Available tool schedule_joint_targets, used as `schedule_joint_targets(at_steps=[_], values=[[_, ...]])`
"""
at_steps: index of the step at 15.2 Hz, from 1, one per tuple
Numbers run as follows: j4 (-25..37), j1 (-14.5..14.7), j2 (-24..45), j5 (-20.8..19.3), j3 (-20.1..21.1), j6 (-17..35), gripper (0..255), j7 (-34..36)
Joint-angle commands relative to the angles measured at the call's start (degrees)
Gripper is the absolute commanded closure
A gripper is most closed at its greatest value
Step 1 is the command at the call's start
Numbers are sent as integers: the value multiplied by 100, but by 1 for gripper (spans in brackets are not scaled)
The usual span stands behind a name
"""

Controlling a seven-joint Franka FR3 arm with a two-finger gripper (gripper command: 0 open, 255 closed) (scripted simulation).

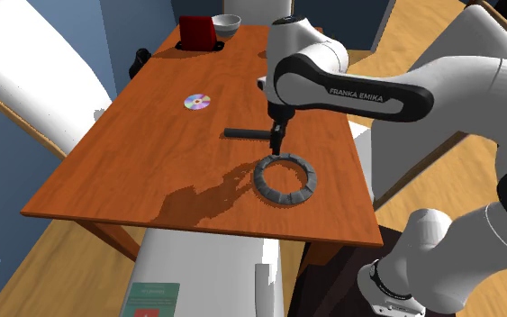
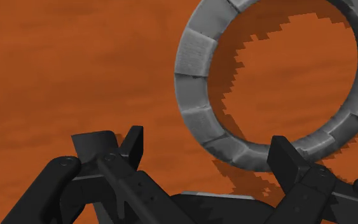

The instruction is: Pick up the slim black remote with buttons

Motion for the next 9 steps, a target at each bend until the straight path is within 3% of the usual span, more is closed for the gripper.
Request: schedule_joint_targets(at_steps=[1,9], values=[[396,-39,430,105,-147,42,0,-354],[2596,-417,2380,802,-462,-283,0,-1558]])
